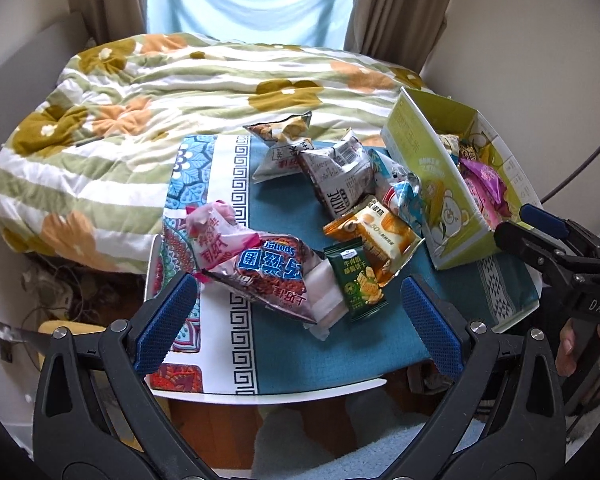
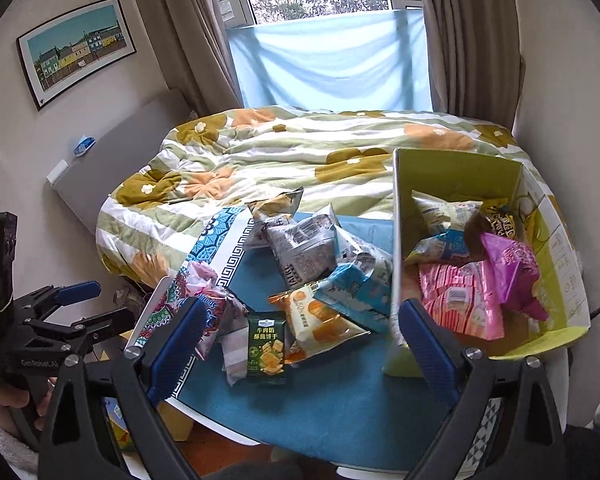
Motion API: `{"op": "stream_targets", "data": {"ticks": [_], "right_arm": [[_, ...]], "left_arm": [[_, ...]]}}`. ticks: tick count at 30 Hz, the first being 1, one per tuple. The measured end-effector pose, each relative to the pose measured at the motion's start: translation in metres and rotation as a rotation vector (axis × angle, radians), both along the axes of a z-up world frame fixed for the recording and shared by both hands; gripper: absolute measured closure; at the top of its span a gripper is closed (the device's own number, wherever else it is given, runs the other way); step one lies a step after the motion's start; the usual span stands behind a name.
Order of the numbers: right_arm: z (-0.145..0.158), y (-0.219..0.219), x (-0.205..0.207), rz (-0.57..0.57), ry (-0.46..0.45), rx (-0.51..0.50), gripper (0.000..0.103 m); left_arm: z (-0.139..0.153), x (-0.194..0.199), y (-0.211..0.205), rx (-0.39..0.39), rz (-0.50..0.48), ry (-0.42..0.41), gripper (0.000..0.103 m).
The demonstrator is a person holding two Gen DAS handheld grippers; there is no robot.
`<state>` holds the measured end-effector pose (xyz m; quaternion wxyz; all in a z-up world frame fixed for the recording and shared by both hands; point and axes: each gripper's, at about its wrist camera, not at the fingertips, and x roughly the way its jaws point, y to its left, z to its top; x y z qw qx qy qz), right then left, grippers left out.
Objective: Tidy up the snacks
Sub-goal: 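Withdraw both tools from the box back toward the snack pile, then grasp the blue Sponge bag with the left tool while the right tool grasps the green cracker pack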
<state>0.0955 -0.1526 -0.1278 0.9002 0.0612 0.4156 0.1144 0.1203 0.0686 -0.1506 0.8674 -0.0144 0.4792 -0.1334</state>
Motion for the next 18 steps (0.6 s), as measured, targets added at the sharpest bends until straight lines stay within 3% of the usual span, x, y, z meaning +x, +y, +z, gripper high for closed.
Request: {"op": "stream_targets", "data": {"ticks": [11,18], "right_arm": [[-0.067,0.058,0.0,-0.048,0.066,-0.078,0.007],[-0.102,0.076,0.012,0.004,0.098,-0.148,0.008]], "left_arm": [[-0.068,0.039,0.007,0.009,-0.167,0.083,0.006],[-0.099,0.062,-0.002,0.113,-0.187,0.079,0.006]]}}
